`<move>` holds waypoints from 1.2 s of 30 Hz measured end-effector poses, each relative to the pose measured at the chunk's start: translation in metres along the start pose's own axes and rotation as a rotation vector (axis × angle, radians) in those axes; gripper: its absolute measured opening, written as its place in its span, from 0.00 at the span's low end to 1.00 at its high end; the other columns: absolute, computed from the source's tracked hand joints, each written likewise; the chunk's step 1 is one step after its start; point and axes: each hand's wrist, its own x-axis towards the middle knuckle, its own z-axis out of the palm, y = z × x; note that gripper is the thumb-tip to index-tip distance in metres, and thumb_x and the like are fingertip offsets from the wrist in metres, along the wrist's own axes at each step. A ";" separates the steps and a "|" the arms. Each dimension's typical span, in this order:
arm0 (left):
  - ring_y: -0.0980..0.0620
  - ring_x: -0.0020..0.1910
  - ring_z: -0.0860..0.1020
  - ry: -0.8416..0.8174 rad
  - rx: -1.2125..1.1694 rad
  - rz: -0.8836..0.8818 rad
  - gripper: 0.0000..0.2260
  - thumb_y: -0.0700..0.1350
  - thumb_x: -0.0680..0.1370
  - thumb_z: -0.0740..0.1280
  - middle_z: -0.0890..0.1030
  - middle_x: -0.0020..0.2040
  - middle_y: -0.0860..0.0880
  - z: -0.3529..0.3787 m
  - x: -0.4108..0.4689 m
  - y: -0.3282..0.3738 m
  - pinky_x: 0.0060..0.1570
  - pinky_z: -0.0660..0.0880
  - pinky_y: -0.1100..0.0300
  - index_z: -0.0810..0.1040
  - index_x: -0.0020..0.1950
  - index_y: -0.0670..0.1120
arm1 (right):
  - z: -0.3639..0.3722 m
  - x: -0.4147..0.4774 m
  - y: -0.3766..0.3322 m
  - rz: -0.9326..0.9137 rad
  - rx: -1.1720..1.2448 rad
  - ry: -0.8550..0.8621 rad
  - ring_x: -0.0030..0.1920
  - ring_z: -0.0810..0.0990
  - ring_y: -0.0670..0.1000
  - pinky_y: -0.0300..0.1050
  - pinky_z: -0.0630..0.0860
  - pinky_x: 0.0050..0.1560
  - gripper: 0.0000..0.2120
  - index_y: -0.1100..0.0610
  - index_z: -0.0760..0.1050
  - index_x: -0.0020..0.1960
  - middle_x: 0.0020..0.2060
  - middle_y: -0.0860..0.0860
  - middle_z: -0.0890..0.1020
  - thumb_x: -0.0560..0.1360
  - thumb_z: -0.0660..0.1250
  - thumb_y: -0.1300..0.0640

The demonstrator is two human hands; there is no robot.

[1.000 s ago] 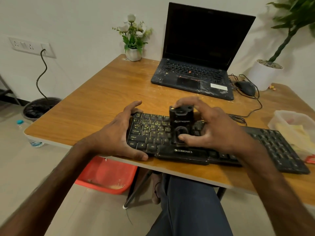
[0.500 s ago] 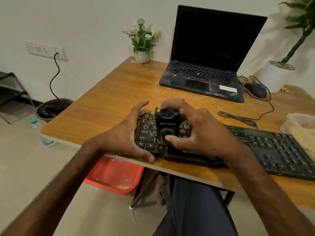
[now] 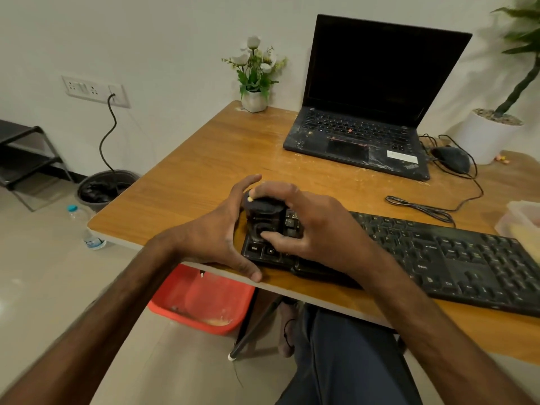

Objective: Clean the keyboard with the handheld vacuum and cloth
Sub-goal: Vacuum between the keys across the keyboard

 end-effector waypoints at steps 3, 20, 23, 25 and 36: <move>0.63 0.72 0.66 0.008 -0.002 -0.019 0.65 0.50 0.57 0.87 0.61 0.75 0.60 0.001 -0.001 -0.002 0.71 0.69 0.58 0.45 0.81 0.53 | 0.002 0.002 -0.002 -0.039 -0.061 0.080 0.44 0.82 0.53 0.51 0.80 0.37 0.31 0.47 0.59 0.70 0.48 0.54 0.82 0.74 0.73 0.53; 0.59 0.75 0.65 0.044 -0.014 0.035 0.67 0.49 0.58 0.87 0.63 0.75 0.57 0.003 0.001 -0.005 0.73 0.69 0.52 0.40 0.80 0.59 | 0.002 -0.001 -0.006 0.064 -0.079 0.065 0.41 0.81 0.53 0.51 0.80 0.35 0.32 0.44 0.58 0.71 0.48 0.53 0.82 0.74 0.72 0.51; 0.59 0.74 0.64 0.051 0.007 0.043 0.66 0.50 0.58 0.87 0.62 0.75 0.58 0.003 0.001 -0.006 0.73 0.68 0.51 0.41 0.81 0.55 | 0.002 0.000 -0.011 0.104 0.149 0.017 0.44 0.83 0.54 0.51 0.82 0.38 0.31 0.43 0.59 0.70 0.53 0.54 0.81 0.73 0.72 0.51; 0.59 0.76 0.62 0.054 0.005 0.053 0.67 0.52 0.57 0.87 0.58 0.77 0.59 0.003 0.002 -0.005 0.75 0.66 0.50 0.40 0.80 0.59 | 0.003 -0.003 -0.010 0.076 -0.026 0.009 0.41 0.82 0.52 0.50 0.81 0.35 0.31 0.43 0.58 0.71 0.49 0.53 0.82 0.74 0.71 0.50; 0.57 0.73 0.67 0.065 -0.011 0.056 0.66 0.47 0.58 0.87 0.64 0.74 0.55 0.003 0.001 -0.005 0.70 0.72 0.50 0.42 0.80 0.57 | -0.005 -0.001 -0.006 0.128 -0.169 0.055 0.39 0.81 0.49 0.49 0.81 0.34 0.31 0.42 0.56 0.71 0.47 0.51 0.83 0.74 0.69 0.47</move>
